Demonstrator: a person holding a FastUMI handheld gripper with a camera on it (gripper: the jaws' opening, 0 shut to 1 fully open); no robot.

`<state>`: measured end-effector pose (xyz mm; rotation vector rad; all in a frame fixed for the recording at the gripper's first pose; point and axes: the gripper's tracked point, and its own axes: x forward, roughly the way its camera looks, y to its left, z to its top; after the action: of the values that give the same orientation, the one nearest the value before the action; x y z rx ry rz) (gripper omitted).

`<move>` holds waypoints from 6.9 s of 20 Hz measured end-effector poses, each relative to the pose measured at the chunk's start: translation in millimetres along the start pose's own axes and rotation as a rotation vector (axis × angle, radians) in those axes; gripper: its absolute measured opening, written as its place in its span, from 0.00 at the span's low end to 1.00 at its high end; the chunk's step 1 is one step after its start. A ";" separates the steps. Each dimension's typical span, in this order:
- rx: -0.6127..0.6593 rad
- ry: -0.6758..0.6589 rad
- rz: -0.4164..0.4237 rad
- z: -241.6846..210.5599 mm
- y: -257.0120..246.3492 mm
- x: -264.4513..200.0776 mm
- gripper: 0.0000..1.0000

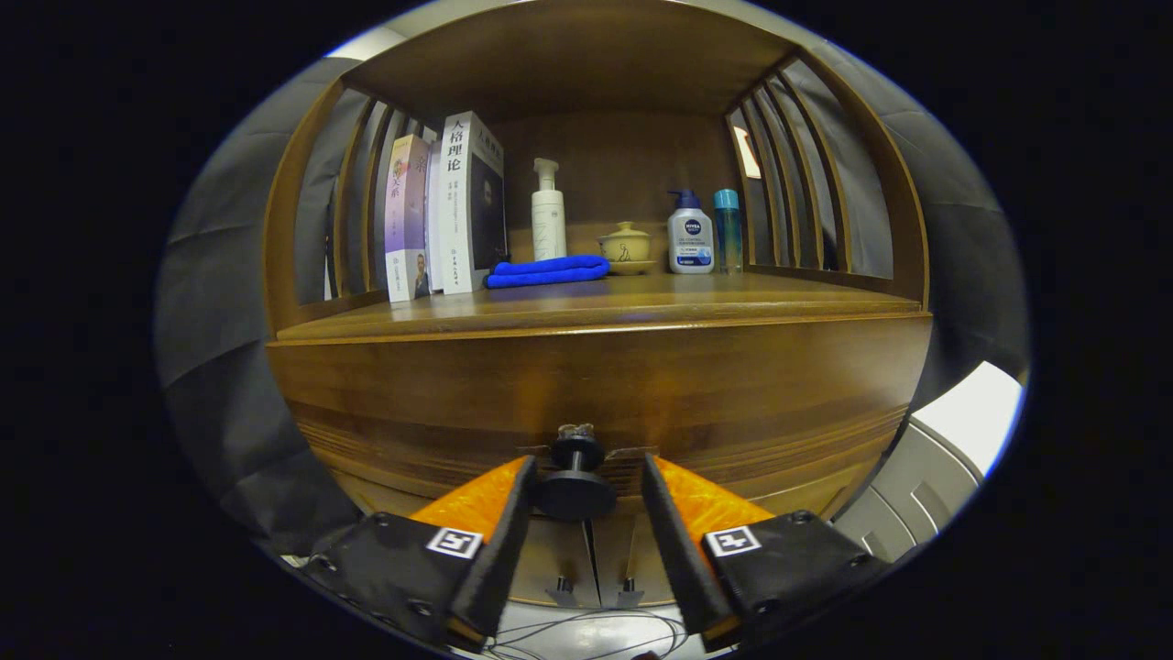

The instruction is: Pull open the drawer, take out the items inside it, and place them on the countertop above the cabinet.

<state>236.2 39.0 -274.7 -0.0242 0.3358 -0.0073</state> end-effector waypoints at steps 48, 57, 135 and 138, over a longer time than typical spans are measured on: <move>-0.115 0.018 0.094 -56.3 9.8 -162.2 0.26; -0.065 0.124 0.144 -65.0 -0.4 -181.6 0.49; 0.208 0.379 0.249 163.4 -29.1 -86.0 0.18; 0.181 0.343 0.216 187.3 -40.3 -59.2 0.18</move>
<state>241.8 3.6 -77.3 0.1949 0.6777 0.1735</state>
